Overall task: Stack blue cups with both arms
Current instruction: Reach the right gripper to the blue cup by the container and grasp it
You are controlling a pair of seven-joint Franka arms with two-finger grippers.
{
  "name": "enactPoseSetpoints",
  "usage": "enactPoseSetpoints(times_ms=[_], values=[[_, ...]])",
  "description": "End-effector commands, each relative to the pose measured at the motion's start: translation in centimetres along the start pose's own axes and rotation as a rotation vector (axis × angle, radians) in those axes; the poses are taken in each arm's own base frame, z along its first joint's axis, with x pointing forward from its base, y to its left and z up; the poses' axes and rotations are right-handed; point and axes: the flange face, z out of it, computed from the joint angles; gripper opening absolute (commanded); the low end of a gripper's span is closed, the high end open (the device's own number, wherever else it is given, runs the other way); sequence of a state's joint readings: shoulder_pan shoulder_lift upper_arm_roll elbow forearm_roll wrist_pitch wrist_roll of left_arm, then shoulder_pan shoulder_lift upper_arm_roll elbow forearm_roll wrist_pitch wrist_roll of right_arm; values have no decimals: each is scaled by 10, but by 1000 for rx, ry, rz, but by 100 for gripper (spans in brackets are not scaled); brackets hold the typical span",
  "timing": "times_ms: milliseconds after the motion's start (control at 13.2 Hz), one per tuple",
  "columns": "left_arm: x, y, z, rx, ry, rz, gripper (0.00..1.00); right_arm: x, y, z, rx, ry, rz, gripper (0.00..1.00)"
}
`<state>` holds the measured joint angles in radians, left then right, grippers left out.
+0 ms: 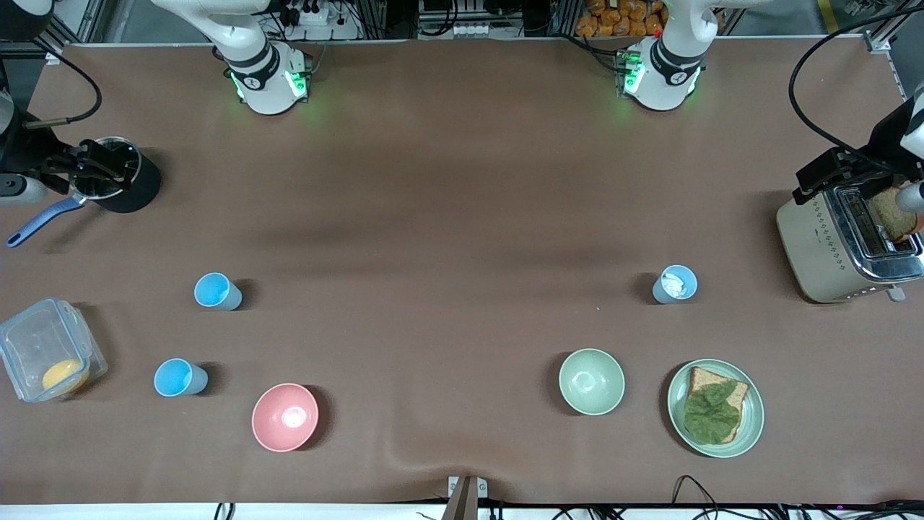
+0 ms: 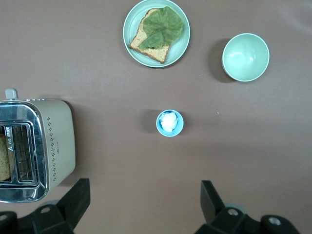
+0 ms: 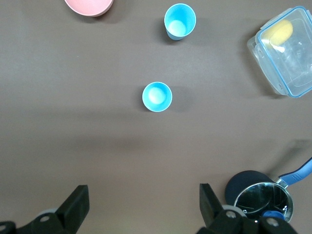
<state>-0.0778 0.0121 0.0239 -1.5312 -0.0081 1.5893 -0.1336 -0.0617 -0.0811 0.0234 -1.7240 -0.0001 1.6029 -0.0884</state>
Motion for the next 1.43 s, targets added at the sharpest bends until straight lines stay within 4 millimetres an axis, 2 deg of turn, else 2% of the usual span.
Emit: enactPoseSetpoints(times_ms=[0,302,528,679,906,981,1057,1132,1358], values=[[-1,-1,-4,17,13,33,100,-3,3,0,-2,6,10,100],[4,-2,4,18,-1,31,100,-3,1,0,-1,6,21,100],[14,-3,25,14,-35,29,100,1,4,0,5,1,15,100],[14,-2,28,14,-41,31,100,20,1,30,10,-57,6,100],[15,4,36,16,-57,37,100,45,11,72,20,-127,16,100],[16,7,41,17,-64,37,100,52,26,100,14,-175,32,100],[18,8,42,17,-63,34,100,62,60,143,49,-228,92,100],[18,11,43,17,-60,32,100,73,74,174,70,-233,110,100],[19,12,42,19,-56,35,100,94,75,242,74,-235,81,100]])
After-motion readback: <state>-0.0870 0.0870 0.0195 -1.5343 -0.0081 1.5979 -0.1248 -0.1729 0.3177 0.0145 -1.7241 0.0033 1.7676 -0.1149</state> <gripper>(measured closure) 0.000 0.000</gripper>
